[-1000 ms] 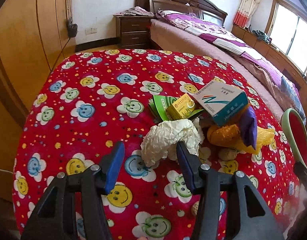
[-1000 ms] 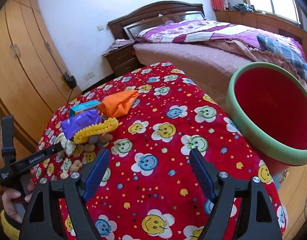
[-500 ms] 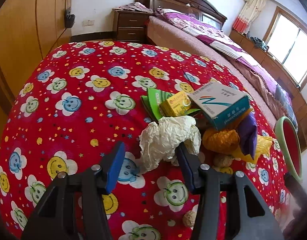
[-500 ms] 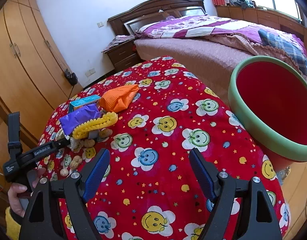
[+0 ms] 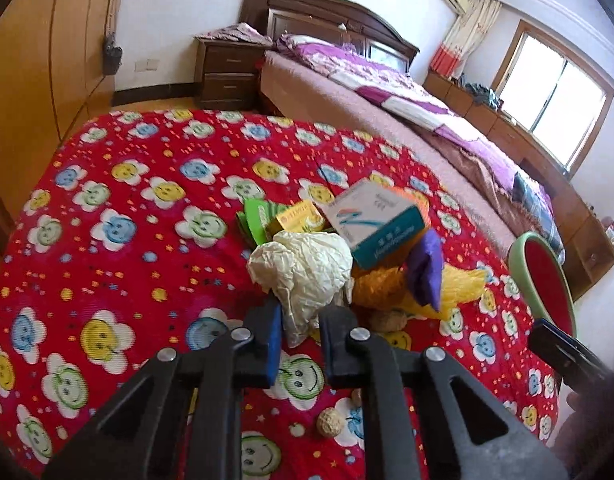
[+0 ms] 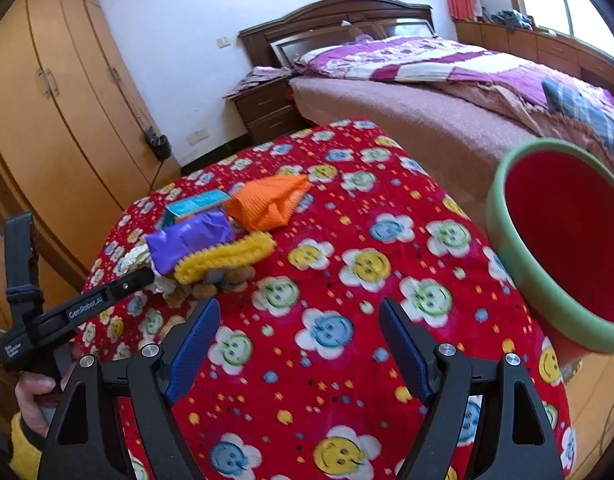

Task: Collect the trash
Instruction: 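Grasp the crumpled white paper with the left tool, then grasp the purple plastic bag with the right tool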

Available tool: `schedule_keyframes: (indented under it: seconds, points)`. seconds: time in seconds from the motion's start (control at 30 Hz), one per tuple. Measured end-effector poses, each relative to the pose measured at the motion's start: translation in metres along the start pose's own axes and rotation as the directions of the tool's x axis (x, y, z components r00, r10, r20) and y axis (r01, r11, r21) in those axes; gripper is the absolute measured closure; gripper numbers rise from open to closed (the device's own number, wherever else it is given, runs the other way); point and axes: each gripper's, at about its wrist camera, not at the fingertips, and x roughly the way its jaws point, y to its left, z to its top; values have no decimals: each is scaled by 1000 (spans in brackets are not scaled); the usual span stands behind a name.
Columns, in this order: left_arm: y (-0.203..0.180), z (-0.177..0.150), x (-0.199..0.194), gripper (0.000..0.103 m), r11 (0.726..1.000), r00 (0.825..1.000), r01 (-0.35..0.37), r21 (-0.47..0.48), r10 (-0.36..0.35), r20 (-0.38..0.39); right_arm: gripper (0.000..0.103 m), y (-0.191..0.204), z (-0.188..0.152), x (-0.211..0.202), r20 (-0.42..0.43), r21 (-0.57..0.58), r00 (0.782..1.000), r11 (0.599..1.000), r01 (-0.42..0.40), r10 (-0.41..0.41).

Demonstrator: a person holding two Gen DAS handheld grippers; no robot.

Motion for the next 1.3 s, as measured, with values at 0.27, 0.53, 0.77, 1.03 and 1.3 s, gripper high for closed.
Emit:
schedule_keyframes:
  seconds: [0.27,0.53,0.77,1.03,1.3]
  points:
    - [15,7,-25,88,998,996,-57,-29,59,63,21,36,28,15,8,-104,999,994,-46,47]
    - [25,3,-27,88,997,996,-58,-52,62,67,21,74,42,53,-63,-205,990,970,-134,123]
    - [27,0,-27,88,997,996,-47,-57,51,72,21,87,44,77,-94,-263,988,954,-144,123]
    - [25,-3,-25,88,998,997,-36,-57,40,67,21,84,39,91,-132,-258,982,952,-166,135]
    - [18,-4,-27,88,998,997,-28,-47,31,71,61,71,36,84,-112,-216,982,961,-174,152]
